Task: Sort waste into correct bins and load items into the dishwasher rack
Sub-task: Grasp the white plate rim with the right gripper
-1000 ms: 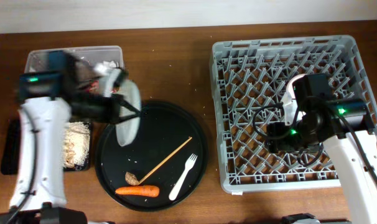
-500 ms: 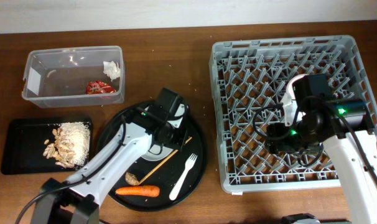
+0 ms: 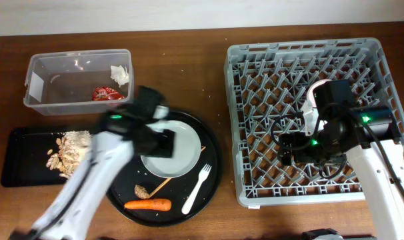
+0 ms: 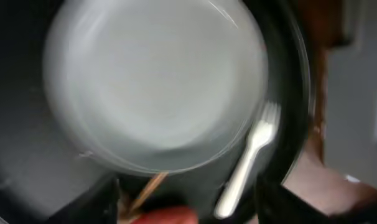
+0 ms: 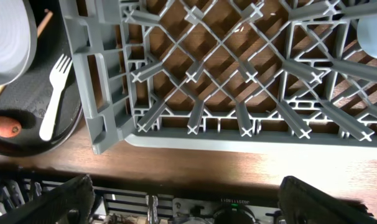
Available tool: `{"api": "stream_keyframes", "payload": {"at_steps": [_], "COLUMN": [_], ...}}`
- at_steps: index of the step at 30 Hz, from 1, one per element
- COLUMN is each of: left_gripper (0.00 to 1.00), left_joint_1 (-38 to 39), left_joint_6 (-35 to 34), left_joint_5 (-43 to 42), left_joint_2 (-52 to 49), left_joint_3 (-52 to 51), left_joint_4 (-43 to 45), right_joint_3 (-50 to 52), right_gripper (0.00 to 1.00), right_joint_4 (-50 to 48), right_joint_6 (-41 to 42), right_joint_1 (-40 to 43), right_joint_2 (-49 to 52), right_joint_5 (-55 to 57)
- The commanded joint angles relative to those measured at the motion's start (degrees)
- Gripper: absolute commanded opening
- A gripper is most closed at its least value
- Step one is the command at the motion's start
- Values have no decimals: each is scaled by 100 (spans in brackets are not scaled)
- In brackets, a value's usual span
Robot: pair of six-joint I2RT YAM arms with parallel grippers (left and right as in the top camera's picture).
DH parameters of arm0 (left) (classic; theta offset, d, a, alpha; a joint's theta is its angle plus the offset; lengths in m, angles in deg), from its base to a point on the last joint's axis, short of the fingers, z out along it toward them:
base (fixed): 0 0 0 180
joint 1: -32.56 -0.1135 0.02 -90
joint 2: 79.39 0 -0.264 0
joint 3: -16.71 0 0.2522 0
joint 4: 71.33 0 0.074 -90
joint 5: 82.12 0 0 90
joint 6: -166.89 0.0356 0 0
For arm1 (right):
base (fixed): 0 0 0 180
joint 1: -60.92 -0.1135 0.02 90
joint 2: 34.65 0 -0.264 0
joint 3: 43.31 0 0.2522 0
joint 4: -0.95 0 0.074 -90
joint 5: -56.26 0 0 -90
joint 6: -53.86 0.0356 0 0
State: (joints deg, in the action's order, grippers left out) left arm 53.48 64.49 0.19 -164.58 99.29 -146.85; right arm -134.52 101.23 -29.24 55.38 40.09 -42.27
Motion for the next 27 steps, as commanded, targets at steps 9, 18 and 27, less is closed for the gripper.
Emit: {"api": "stream_keyframes", "payload": {"at_steps": [9,18,27], "left_gripper": [95,95,95], "left_joint_1": [-3980,-4022,-4022], "left_joint_6": [0,0,0], "left_joint_5": [-63,-59,-44], "left_joint_2": [828,828,828], "left_joint_3": [162,157,151], "left_joint_4": [-1207,-1182,-1182], "right_joint_3": [-37,-1189,-1209], "right_gripper": [82,79,51], "right_joint_4": [-1659,-2610,-3390], "right_joint_6": [1084,1174,2262], "right_joint_1": [-2667,-3504,-3506], "right_joint_2": [387,3034,4463], "right_joint_5": [-282,343,319]}}
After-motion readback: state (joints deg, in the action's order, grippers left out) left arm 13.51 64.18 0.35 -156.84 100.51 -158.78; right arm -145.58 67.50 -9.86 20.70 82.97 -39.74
